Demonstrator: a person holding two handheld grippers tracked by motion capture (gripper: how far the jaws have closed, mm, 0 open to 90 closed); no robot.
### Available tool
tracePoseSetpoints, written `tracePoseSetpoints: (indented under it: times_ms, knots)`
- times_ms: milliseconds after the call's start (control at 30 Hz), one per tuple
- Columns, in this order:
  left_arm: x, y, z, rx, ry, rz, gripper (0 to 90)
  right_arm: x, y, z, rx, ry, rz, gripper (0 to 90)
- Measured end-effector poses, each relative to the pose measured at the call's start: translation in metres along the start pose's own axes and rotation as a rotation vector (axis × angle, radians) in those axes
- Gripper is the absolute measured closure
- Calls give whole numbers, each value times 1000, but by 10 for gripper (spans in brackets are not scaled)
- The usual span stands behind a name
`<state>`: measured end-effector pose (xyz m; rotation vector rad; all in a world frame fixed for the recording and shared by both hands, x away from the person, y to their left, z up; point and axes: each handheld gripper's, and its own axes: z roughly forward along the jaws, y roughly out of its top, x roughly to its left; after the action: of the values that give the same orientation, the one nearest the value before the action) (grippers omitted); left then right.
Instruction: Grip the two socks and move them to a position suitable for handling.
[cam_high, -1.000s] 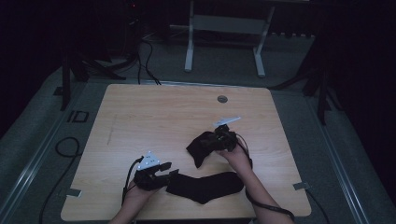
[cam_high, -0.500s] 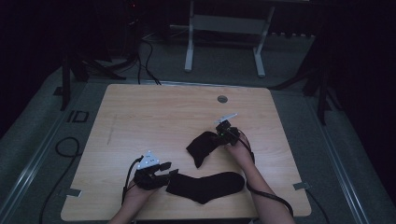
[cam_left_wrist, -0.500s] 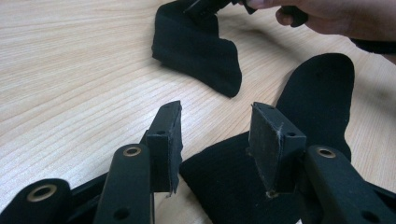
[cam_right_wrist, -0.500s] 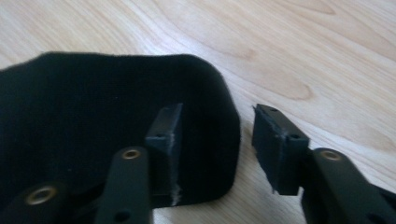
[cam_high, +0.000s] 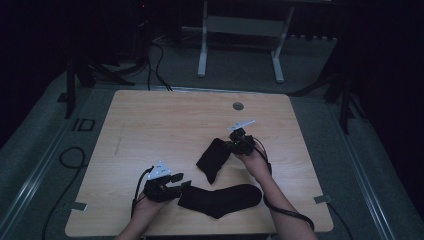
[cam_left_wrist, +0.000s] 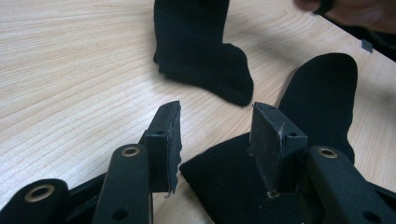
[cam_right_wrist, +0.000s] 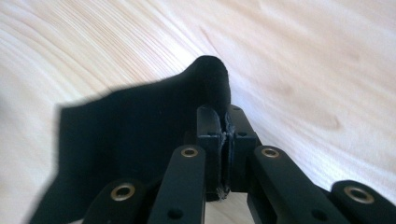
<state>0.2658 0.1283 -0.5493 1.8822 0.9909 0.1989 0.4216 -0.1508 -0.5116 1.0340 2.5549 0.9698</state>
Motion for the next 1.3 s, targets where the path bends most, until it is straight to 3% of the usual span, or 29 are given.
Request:
tracePoseSetpoints:
  times_ms: [100,200,233,333,433,567,767,900,1200,1300]
  knots:
    - [0,1,2,2,0,2,540,8,10,-16,-45,34,-11,868]
    - [1,1,4,-3,-5,7,540,11,13,-20,-56,41,-12,868]
    - [1,1,4,-4,-5,7,539,18,22,-33,-88,69,-21,868]
    - [5,2,7,-6,2,10,539,26,32,-48,-125,95,-41,868]
    - [9,4,13,6,6,2,505,35,40,-60,-148,112,-55,868]
    - [10,4,23,35,30,26,439,40,50,-73,-195,144,-45,867]
    - [14,9,29,-7,54,25,420,48,64,-89,-253,180,-30,868]
    - [19,11,30,-38,98,-1,406,55,72,-99,-289,210,-27,867]
    - [31,4,23,-82,224,-60,357,77,90,-115,-329,232,-93,867]
    - [40,2,18,-97,200,-109,357,82,94,-120,-339,242,-116,867]
